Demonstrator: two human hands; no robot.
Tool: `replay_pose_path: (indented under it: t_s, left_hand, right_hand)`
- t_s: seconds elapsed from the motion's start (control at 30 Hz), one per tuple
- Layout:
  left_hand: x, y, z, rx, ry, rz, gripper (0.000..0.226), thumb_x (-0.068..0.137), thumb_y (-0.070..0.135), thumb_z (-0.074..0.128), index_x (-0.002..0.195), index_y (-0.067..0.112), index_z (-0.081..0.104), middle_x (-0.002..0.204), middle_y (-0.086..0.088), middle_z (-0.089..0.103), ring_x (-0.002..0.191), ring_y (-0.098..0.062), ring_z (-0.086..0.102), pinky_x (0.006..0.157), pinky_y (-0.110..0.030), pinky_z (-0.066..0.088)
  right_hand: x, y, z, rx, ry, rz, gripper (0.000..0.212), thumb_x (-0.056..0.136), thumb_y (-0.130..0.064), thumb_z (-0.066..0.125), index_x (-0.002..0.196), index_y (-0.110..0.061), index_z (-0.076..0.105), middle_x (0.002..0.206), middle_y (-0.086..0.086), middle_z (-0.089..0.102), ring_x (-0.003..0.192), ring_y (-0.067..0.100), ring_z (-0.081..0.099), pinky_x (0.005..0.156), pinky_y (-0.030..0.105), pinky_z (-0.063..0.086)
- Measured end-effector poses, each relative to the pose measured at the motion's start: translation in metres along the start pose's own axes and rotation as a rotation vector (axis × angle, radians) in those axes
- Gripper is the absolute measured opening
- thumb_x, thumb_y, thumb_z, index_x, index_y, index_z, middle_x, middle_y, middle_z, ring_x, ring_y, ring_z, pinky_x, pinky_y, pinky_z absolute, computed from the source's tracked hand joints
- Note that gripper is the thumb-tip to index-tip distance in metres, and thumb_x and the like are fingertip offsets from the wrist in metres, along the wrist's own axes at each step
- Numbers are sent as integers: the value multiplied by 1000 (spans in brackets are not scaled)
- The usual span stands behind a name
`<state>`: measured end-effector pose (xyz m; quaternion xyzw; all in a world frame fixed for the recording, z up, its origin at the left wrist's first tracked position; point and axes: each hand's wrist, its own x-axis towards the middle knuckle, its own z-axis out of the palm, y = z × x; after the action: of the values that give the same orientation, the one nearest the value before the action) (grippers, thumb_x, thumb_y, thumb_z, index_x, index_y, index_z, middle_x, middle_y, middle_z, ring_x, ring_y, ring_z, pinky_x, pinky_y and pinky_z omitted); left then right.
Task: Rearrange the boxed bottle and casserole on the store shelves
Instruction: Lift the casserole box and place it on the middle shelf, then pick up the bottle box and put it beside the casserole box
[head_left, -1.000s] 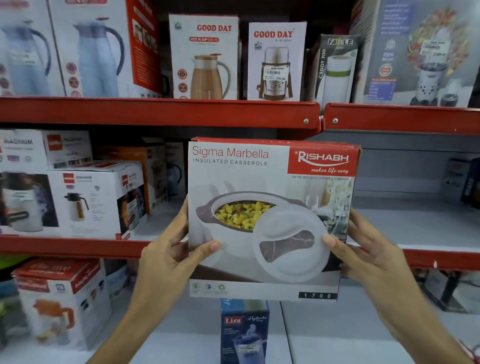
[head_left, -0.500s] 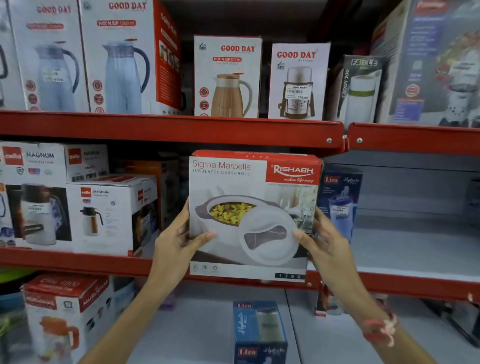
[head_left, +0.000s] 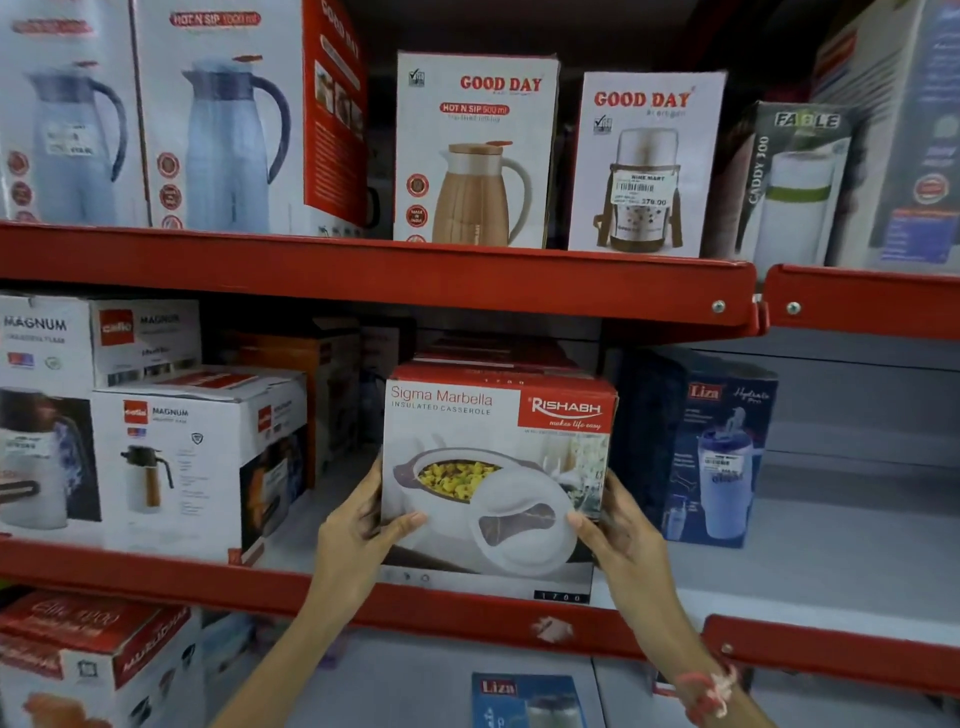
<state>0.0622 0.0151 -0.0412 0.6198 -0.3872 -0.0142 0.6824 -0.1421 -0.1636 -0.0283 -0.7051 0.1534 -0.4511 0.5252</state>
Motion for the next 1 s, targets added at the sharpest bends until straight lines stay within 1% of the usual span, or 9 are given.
replay_pose_path:
  t_s: [0.13, 0.27, 0.37, 0.47, 0.53, 0.63, 0.73, 0.87, 1.0]
  left_hand:
    - [6, -4, 3, -4, -16, 0, 79, 68, 16, 77, 140, 22, 46, 124, 10, 68, 115, -10, 63, 96, -33, 54]
    - [8, -6, 3, 16, -21, 9, 74, 75, 13, 76, 141, 25, 44, 128, 4, 66, 118, -9, 61, 99, -35, 52]
    - [3, -3, 4, 37, -28, -10, 75, 79, 14, 74, 144, 27, 39, 132, 5, 62, 120, -5, 59, 96, -23, 52]
    - [-12, 3, 5, -46, 35, -57, 87, 76, 35, 76, 148, 29, 27, 140, 4, 53, 127, -10, 52, 101, -26, 47]
    - [-26, 8, 2, 0, 96, -43, 83, 78, 41, 69, 148, 29, 25, 138, 7, 49, 126, -10, 49, 98, -28, 44]
    - [-52, 15, 0, 54, 152, 13, 64, 84, 32, 63, 142, 24, 37, 126, 6, 58, 112, 3, 57, 83, -9, 47]
    - [-83, 9, 3, 48, 119, 8, 45, 87, 21, 63, 130, 19, 49, 113, 7, 64, 100, 11, 59, 77, -2, 47]
    - [-131, -21, 16, 57, 63, -97, 34, 85, 17, 67, 117, 16, 55, 106, 1, 67, 93, 5, 62, 73, -3, 47]
    - [-172, -68, 34, 94, -119, -329, 45, 82, 13, 71, 121, 17, 49, 119, -5, 60, 110, -18, 60, 73, -6, 51]
  right_hand:
    - [6, 8, 0, -16, 4, 0, 67, 76, -30, 71, 137, -41, 46, 131, -14, 65, 123, 7, 59, 108, 48, 45]
    - [7, 8, 2, -18, -22, -12, 73, 78, -33, 70, 145, -33, 42, 137, -13, 61, 126, 7, 57, 110, 46, 44]
    - [5, 6, 1, -42, -50, -10, 74, 80, -34, 70, 147, -35, 38, 141, -15, 56, 131, 6, 52, 111, 43, 42]
    - [-9, 3, -1, -126, -15, -17, 75, 84, -36, 68, 150, -34, 32, 152, -12, 44, 139, 6, 41, 114, 40, 37]
    - [-24, -1, -3, -177, 68, -21, 70, 87, -36, 66, 149, -31, 34, 153, -9, 42, 138, 7, 40, 114, 39, 38]
    - [-54, -5, -5, -197, 165, -95, 50, 91, -33, 62, 139, -30, 48, 140, -10, 54, 128, 5, 51, 107, 35, 45]
    - [-87, 4, -5, -233, 181, -153, 31, 94, -34, 57, 123, -25, 60, 122, -12, 62, 115, 8, 60, 96, 34, 53]
    - [-130, 40, -8, -283, 149, -118, 28, 93, -43, 55, 112, -24, 64, 110, -12, 62, 108, 11, 61, 93, 36, 53]
    - [-167, 93, -19, -389, 27, 58, 43, 88, -43, 63, 125, -25, 52, 122, -8, 54, 116, 8, 54, 96, 34, 52]
